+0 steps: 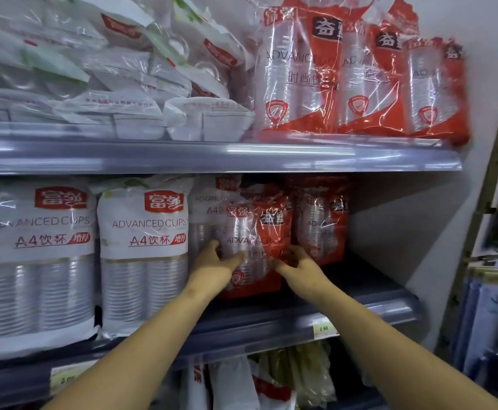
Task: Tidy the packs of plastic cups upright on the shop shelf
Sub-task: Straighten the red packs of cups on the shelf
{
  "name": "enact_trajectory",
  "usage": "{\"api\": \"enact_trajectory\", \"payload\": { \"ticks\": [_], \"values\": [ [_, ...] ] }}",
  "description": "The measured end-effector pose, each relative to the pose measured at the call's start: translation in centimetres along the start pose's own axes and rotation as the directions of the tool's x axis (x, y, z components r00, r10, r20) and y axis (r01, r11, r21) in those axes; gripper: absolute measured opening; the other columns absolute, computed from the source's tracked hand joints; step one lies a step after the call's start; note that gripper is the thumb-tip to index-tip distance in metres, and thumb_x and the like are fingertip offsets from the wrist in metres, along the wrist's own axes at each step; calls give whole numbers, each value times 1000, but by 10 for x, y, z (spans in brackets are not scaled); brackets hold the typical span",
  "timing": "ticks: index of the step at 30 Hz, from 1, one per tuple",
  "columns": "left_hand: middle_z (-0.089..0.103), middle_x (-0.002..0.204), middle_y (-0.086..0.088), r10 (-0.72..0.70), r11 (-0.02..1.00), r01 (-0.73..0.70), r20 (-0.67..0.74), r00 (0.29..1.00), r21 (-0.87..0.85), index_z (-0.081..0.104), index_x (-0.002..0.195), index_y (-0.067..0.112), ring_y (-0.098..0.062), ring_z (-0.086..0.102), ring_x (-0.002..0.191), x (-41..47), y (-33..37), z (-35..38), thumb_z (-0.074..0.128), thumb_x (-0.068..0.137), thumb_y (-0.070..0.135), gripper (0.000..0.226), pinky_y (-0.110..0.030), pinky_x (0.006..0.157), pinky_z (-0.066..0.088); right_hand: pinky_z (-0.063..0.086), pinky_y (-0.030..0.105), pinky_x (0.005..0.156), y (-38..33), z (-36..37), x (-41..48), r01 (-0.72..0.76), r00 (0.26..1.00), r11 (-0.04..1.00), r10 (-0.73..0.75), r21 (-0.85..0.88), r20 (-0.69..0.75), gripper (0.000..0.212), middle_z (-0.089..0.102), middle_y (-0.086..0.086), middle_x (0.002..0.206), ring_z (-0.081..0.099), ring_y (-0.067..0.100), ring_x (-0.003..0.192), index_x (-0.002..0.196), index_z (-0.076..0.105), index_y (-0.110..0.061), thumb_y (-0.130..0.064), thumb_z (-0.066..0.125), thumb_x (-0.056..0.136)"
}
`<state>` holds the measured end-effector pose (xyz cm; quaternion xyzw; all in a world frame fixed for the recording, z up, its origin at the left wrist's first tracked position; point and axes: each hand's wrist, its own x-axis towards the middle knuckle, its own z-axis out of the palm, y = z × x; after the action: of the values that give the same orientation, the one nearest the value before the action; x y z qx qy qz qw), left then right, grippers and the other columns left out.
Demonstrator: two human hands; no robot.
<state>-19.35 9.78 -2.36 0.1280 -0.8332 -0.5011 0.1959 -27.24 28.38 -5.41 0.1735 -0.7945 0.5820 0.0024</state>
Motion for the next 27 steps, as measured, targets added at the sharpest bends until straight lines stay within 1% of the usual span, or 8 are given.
{"api": "enact_trajectory", "payload": {
  "ticks": [3, 8, 12, 15, 19, 23, 25, 27],
  "values": [
    [62, 125, -2, 37, 999, -36, -30, 999, 22, 54, 125, 18, -19, 61, 105, 1, -3, 6, 71, 84, 49, 54, -27, 75, 48, 48, 34, 98, 12, 8, 4, 24, 1000, 999, -24, 26, 9, 48, 64, -16, 113, 61, 15, 111, 124, 47, -40, -49, 73, 85],
    [63, 124, -1, 73, 997, -72, -60, 996, 28, 55, 128, 17, -21, 61, 109, 7, 1, 19, 72, 82, 51, 60, -38, 91, 52, 48, 21, 78, 15, -4, 5, 72, 996, 996, -69, 55, -65, 48, 66, -15, 108, 63, 4, 98, 125, 52, -32, -44, 76, 84],
    [66, 112, 0, 118, 993, -118, -57, 991, 12, 57, 114, 19, -18, 64, 97, 17, 10, 33, 72, 80, 51, 49, -37, 83, 53, 52, 26, 84, 17, -23, 14, 84, 992, 995, -79, 52, -102, 34, 72, -15, 103, 68, 5, 98, 108, 58, -41, -45, 78, 82],
    [63, 112, 2, 142, 990, -140, -84, 986, 25, 56, 114, 19, -18, 61, 98, 26, 16, 45, 73, 79, 50, 50, -31, 78, 49, 51, 16, 76, 20, -33, 22, 90, 987, 994, -80, 64, -142, 35, 71, -22, 99, 67, -7, 87, 106, 57, -45, -44, 80, 79],
    [62, 114, 2, 137, 989, -132, -82, 987, 63, 55, 118, 18, -19, 60, 100, 35, 17, 59, 72, 79, 51, 54, -33, 83, 49, 52, 40, 98, 28, -40, 33, 67, 987, 996, -57, 65, -147, 69, 67, -5, 119, 64, 19, 109, 134, 53, -29, -50, 80, 74],
    [62, 123, -2, 110, 991, -104, -72, 991, 89, 54, 125, 15, -21, 60, 106, 41, 12, 65, 69, 81, 54, 61, -34, 88, 49, 51, 39, 98, 36, -38, 43, 48, 992, 996, -39, 73, -122, 55, 64, -9, 115, 63, 18, 109, 130, 53, -32, -38, 79, 82],
    [62, 123, 0, 116, 989, -109, -67, 991, 104, 54, 125, 16, -16, 59, 101, 41, 8, 66, 68, 82, 54, 59, -28, 80, 45, 51, 36, 94, 40, -35, 47, 44, 994, 997, -38, 63, -103, 46, 63, -18, 106, 62, 11, 100, 118, 51, -41, -38, 79, 82],
    [61, 125, 0, 125, 987, -119, -60, 990, 106, 52, 127, 14, -17, 59, 105, 41, 5, 67, 67, 83, 54, 61, -27, 81, 43, 50, 34, 92, 42, -34, 50, 37, 996, 997, -31, 68, -80, 45, 64, -19, 106, 62, 6, 96, 116, 50, -43, -39, 79, 82]
  ]
}}
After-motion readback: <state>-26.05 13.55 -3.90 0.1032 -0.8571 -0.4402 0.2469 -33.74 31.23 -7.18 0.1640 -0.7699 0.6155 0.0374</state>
